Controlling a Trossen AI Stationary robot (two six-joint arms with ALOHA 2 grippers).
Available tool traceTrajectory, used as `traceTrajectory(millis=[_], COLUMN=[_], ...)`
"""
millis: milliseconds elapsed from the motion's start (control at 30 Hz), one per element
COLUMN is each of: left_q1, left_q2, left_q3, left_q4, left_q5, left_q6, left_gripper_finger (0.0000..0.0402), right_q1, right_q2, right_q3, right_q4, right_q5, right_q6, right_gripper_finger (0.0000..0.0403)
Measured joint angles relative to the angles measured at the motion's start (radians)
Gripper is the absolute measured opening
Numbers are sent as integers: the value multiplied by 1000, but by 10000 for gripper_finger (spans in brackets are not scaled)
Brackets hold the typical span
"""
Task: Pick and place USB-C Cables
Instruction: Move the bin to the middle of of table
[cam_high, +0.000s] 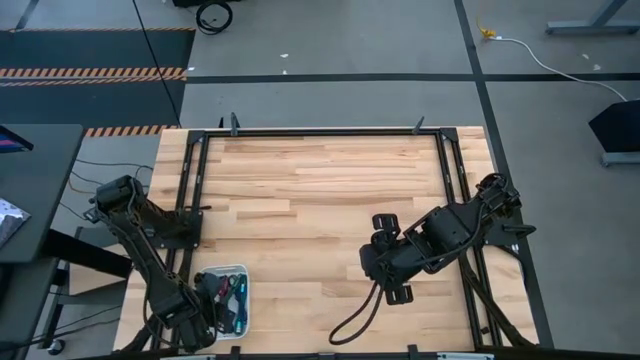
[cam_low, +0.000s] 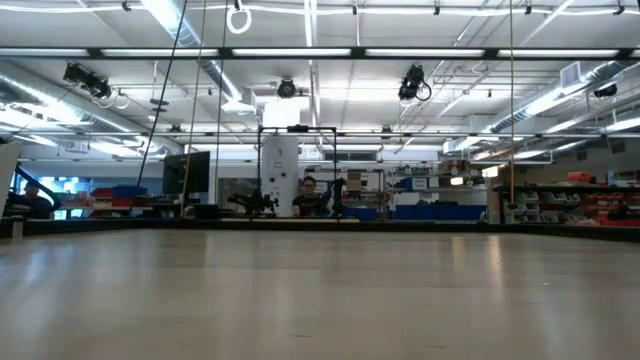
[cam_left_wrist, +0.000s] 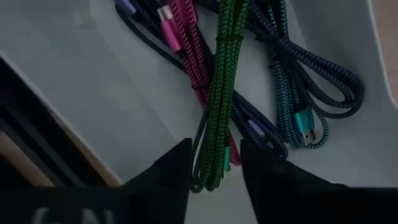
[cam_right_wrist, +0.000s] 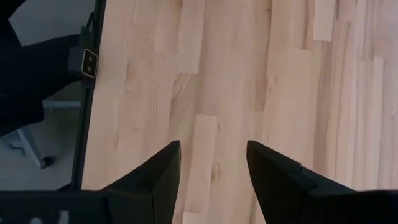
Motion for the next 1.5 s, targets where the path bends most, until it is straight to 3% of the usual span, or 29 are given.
traceTrajectory(millis=[267,600,833,1033,1300,1500], left_q1=[58,132,151,171,269,352], left_q2=[0,0,-1,-1,-2,-2], left_q3=[0,5,100,201,310,314], left_q4=[-4,41,25,4,5,61], left_q5=[-40,-12,32,-46,-263,-281], left_q6=[158,327,438,592,924,1128], left_gripper_finger=[191,172,155,136,118,117], right_q1=[20,60,57,39,15,-50], right_q2=[0,0,0,0,1,0], right_q3=[0,-6,-99,-245,-462,-512], right_q4=[0,1,1,34,338,344], right_q5=[34,125,141,139,21,12], right_q6=[-17,-62,-70,-72,-189,-210], right_gripper_finger=[190,190,190,190,190,190])
